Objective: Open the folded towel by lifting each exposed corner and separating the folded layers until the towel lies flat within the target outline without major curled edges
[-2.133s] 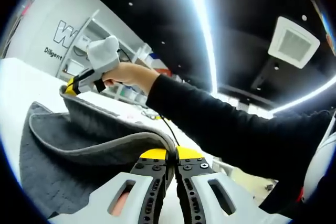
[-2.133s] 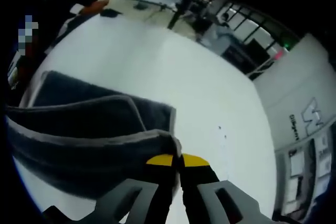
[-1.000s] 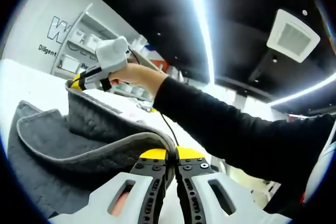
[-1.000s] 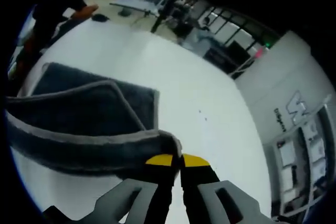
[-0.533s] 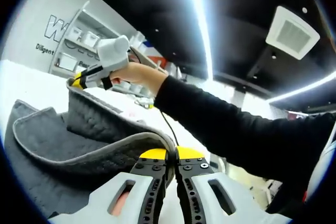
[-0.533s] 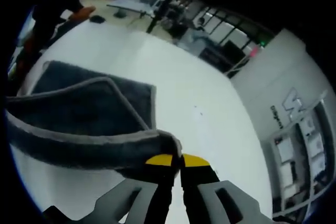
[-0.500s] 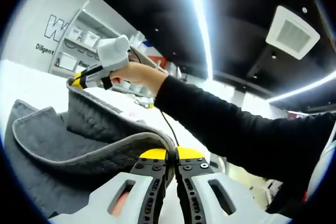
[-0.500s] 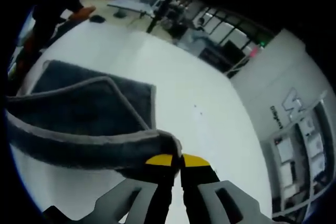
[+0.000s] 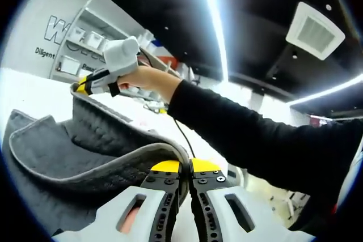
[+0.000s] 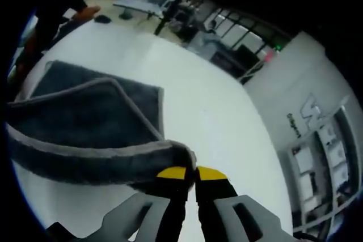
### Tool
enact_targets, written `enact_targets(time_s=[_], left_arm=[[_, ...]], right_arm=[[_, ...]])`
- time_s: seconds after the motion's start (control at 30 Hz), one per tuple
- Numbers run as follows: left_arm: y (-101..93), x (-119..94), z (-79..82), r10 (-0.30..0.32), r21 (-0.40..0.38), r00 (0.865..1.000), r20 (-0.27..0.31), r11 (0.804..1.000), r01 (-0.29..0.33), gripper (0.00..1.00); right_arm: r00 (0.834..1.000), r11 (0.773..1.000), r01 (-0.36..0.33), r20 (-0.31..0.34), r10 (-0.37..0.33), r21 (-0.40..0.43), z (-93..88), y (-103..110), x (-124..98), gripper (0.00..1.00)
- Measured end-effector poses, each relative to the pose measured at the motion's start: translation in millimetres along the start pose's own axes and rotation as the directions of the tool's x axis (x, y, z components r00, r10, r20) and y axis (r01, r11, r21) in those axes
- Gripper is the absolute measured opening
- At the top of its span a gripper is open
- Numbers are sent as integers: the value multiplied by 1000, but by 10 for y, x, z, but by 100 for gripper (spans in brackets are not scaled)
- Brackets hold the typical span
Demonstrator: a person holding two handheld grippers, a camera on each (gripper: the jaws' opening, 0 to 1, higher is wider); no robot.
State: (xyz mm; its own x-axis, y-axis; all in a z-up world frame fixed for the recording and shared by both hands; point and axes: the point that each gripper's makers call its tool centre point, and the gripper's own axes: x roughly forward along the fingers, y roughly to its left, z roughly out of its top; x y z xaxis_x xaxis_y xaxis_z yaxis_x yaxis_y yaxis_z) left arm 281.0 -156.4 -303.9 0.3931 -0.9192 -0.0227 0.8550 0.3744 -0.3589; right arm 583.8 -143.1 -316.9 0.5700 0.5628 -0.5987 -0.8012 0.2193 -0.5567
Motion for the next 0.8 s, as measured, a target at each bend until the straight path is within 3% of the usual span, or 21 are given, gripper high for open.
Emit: enact_targets(time_s=[0.23, 0.3, 0.57, 0.77, 0.8], left_arm=[[2, -12, -51, -3, 17, 1000, -24, 1000, 4, 3], [-9, 209, -60, -4, 20, 999, -32, 1000, 4, 3], [1, 194, -104, -6, 24, 998, -55, 1000, 8, 3], [-14, 187, -119, -11, 70, 996, -84, 997, 17, 4], [-14, 346, -146, -13, 73, 995, -96, 997, 20, 4]], right_arm=[[1000, 999, 30, 9, -30, 15, -96, -59, -73, 1], [999, 999, 34, 11, -34, 19, -131, -63, -81, 1], [998, 998, 58, 7, -59, 23, -234, -89, -99, 1], [998, 998, 65, -6, -65, 24, -338, -66, -100, 1], [998, 997, 67, -9, -67, 24, -357, -68, -109, 2]])
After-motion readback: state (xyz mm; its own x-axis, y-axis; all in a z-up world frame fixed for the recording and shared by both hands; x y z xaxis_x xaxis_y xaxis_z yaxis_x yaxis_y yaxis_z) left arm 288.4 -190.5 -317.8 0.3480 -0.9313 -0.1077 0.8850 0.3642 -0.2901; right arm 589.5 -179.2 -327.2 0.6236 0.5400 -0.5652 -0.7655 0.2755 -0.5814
